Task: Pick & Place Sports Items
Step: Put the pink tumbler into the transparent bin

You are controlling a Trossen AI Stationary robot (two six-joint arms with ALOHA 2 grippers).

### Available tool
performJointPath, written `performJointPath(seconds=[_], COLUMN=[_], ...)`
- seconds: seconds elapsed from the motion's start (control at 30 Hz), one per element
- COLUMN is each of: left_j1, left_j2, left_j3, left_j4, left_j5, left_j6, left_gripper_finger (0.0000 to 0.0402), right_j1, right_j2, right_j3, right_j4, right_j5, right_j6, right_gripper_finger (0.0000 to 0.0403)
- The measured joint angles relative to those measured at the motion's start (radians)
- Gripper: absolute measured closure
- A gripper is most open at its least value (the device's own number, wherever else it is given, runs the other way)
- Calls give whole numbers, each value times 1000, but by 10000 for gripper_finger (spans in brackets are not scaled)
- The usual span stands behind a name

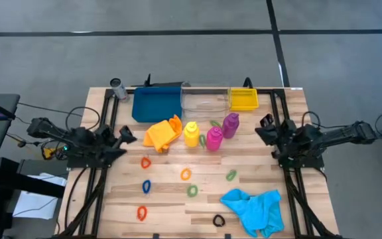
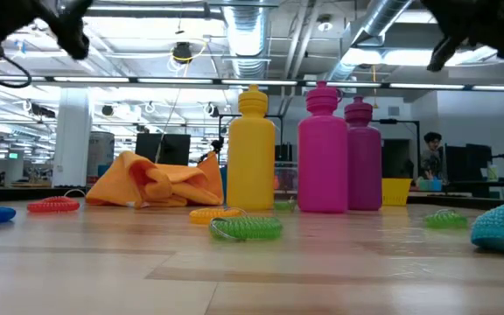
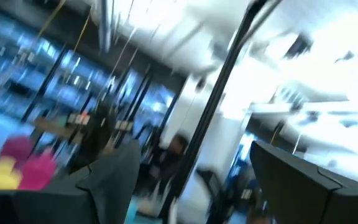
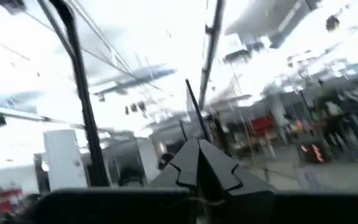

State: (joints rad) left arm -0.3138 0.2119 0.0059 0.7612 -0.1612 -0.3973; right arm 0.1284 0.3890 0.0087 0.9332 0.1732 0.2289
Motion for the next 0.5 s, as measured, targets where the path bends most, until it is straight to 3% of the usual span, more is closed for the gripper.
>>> performJointPath(seconds=[0.27,0.5], left_j1=[0,0], left_j2=[0,1], left_j3=[0,0], left_j4=[154,119], left_j5=[15,122], left_j6=[3,122], left_gripper_finger=[101,101], right_j1=[0,0], right_j2=[0,1], right_j3=[0,0], right_j4=[66,54], right_j5=[-210,-180], right_j6=[-23,-47], right_gripper_finger=[403,403])
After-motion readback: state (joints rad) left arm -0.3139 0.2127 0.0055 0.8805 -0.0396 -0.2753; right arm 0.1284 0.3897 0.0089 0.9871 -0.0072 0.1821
